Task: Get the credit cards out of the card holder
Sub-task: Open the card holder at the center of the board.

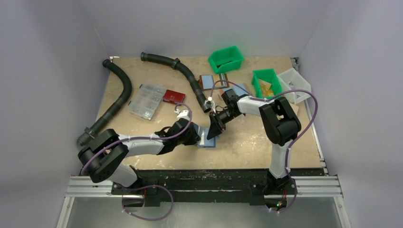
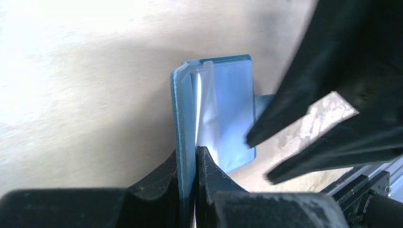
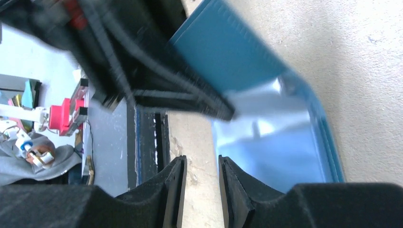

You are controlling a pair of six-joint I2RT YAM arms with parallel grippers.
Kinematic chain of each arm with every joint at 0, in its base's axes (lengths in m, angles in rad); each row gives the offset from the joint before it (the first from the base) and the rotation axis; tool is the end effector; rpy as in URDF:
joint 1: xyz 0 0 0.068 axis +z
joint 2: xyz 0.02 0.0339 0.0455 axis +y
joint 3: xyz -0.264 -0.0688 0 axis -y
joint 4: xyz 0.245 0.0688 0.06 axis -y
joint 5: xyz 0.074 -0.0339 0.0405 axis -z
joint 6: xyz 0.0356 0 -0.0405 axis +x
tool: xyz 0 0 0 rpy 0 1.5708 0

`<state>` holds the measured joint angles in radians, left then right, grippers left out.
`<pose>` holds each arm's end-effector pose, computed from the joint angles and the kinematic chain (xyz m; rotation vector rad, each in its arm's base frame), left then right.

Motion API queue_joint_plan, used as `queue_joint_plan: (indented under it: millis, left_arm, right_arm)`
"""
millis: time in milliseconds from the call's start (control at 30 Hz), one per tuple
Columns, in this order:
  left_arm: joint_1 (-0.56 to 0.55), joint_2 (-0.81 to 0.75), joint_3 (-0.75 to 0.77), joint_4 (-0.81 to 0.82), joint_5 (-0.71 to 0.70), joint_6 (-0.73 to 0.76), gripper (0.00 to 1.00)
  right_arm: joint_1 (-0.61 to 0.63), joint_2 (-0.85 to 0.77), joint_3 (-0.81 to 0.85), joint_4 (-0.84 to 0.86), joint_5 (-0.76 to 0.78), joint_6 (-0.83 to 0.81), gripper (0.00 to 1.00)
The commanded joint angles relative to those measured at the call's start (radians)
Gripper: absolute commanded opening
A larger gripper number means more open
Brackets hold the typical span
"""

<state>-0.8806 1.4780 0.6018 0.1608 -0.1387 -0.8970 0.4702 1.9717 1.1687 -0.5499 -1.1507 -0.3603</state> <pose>0.1827 -0.2135 0.1549 -0.0956 2.3972 -0.7436 0.3022 0.1900 0.1356 -1.1814 2.2359 1.6486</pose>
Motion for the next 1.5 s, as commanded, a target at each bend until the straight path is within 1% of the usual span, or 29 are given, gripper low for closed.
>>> queue_joint_plan:
  millis: [0,67,167,233,267,300,367,433,500,533,700,733,900,967,1000,1033,1100,1200,1267,1333,1367,1467]
  left_arm:
    - [0.087,-0.051,-0.145,0.242,0.121,-0.105,0.05]
    - [0.108,-0.04,-0.199,0.338,0.161,-0.141,0.06]
    - [0.116,0.008,-0.223,0.439,0.221,-0.169,0.11]
    - [0.118,0.038,-0.228,0.488,0.253,-0.184,0.16]
    - [0.122,0.047,-0.226,0.493,0.261,-0.187,0.17]
    - [0.124,0.051,-0.223,0.484,0.261,-0.188,0.21]
    - [0.126,0.038,-0.208,0.414,0.231,-0.181,0.3]
    - [0.126,0.008,-0.176,0.288,0.168,-0.16,0.39]
    - [0.126,-0.023,-0.138,0.141,0.086,-0.129,0.44]
    - [0.126,-0.038,-0.121,0.081,0.048,-0.114,0.45]
    - [0.126,-0.099,-0.063,-0.151,-0.116,-0.052,0.45]
    - [0.126,-0.11,-0.051,-0.186,-0.128,-0.039,0.45]
    - [0.125,-0.166,-0.014,-0.238,-0.117,0.045,0.45]
    - [0.126,-0.19,0.013,-0.284,-0.131,0.071,0.42]
    - [0.126,-0.207,0.023,-0.3,-0.134,0.085,0.39]
    - [0.125,-0.234,0.028,-0.307,-0.13,0.1,0.37]
    - [0.125,-0.298,0.027,-0.291,-0.098,0.132,0.33]
    - [0.125,-0.393,0.023,-0.253,-0.017,0.184,0.29]
    - [0.126,-0.448,0.03,-0.24,0.028,0.195,0.29]
    - [0.125,-0.479,0.037,-0.211,0.087,0.193,0.28]
    - [0.124,-0.486,0.039,-0.184,0.144,0.185,0.28]
    - [0.085,-0.476,0.045,-0.069,0.244,0.142,0.29]
  right_arm:
    - [-0.018,-0.058,0.058,-0.124,0.01,-0.148,0.4]
    - [-0.021,-0.074,0.054,-0.126,0.047,-0.166,0.42]
    - [-0.021,-0.089,0.031,-0.071,0.143,-0.119,0.43]
    - [-0.021,-0.09,0.012,-0.014,0.216,-0.065,0.42]
    - [-0.021,-0.089,0.004,0.013,0.251,-0.039,0.42]
    - [-0.021,-0.089,-0.005,0.035,0.279,-0.012,0.42]
    - [-0.021,-0.089,-0.011,0.062,0.338,0.026,0.42]
    - [-0.021,-0.089,-0.014,0.077,0.361,0.041,0.42]
    - [-0.021,-0.092,-0.013,0.075,0.363,0.041,0.43]
    - [-0.021,-0.094,-0.011,0.074,0.36,0.041,0.43]
    - [-0.021,-0.101,-0.01,0.067,0.348,0.038,0.45]
    - [-0.021,-0.099,-0.01,0.067,0.345,0.039,0.45]
    - [-0.021,-0.087,-0.009,0.066,0.305,0.055,0.45]
    - [-0.021,-0.082,-0.008,0.064,0.285,0.062,0.44]
    - [-0.021,-0.08,-0.007,0.066,0.198,0.068,0.44]
    - [-0.021,-0.081,-0.007,0.068,0.272,0.072,0.43]
    - [-0.021,-0.085,-0.007,0.073,0.28,0.076,0.41]
    - [-0.021,-0.095,-0.007,0.077,0.275,0.079,0.34]
    - [-0.021,-0.101,-0.01,0.081,0.277,0.081,0.28]
    - [-0.021,-0.103,-0.013,0.086,0.288,0.085,0.23]
    - [-0.021,-0.102,-0.013,0.092,0.291,0.086,0.21]
    - [-0.019,-0.094,-0.016,0.097,0.307,0.094,0.19]
